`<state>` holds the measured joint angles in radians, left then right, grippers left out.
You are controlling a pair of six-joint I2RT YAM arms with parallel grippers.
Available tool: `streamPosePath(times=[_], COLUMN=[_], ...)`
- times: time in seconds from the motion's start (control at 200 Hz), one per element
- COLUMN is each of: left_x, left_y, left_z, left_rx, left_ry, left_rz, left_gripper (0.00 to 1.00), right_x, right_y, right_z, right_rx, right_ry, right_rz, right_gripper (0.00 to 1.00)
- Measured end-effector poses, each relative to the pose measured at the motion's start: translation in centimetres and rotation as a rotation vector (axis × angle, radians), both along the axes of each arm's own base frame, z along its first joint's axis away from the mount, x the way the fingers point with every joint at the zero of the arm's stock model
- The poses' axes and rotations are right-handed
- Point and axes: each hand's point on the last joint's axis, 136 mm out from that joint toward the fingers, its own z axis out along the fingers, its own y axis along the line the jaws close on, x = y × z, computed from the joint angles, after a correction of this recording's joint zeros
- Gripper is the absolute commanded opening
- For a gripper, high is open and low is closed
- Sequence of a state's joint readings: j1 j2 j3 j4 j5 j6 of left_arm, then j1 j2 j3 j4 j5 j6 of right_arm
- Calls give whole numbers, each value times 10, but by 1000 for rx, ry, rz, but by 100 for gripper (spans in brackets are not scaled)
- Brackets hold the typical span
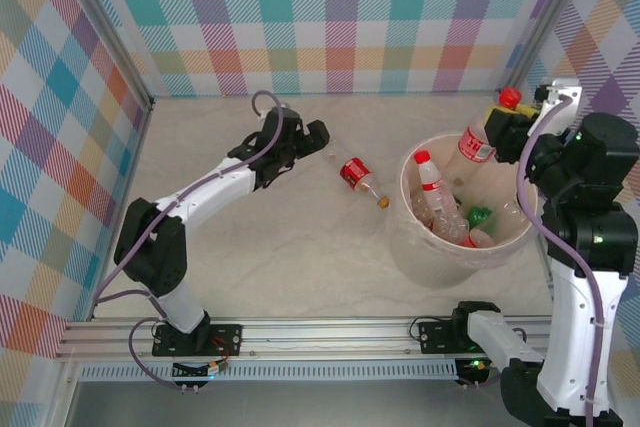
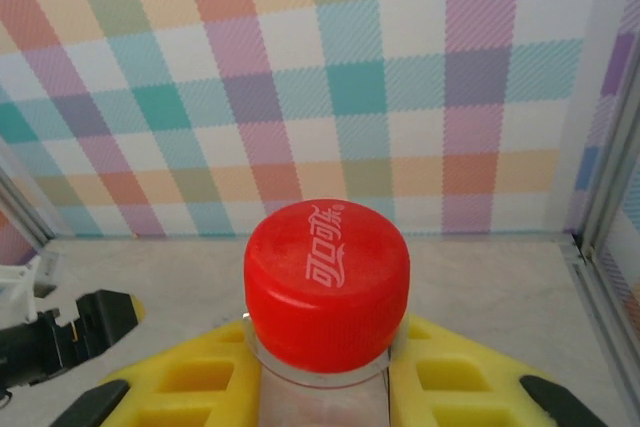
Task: Put the plastic bottles in the bin
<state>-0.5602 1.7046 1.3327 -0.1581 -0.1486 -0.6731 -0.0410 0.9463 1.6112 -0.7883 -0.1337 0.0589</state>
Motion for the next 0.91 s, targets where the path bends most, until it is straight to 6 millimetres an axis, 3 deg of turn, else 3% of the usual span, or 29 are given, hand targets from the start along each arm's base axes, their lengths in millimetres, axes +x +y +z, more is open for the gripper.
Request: streamPosePath(times=[0.265, 0.445, 0.635, 0.905], left_x=[19, 16, 7, -1], left_y=[-21, -44, -62, -77], left_z=[-32, -40, -53, -95], left_rx=[21, 23, 7, 10], left_ry=[46, 51, 81, 173], left_rz=[36, 24, 9, 5], left_gripper=[100, 100, 100, 100], right_x=[18, 29, 39, 37], right_y=[-6, -2, 3, 6], right_z=[-44, -85, -94, -124], right_rx=[-33, -26, -1, 9], right_ry=[81, 169, 129, 169], right_rz=[-17, 8, 33, 51], right_gripper=[22, 22, 22, 23])
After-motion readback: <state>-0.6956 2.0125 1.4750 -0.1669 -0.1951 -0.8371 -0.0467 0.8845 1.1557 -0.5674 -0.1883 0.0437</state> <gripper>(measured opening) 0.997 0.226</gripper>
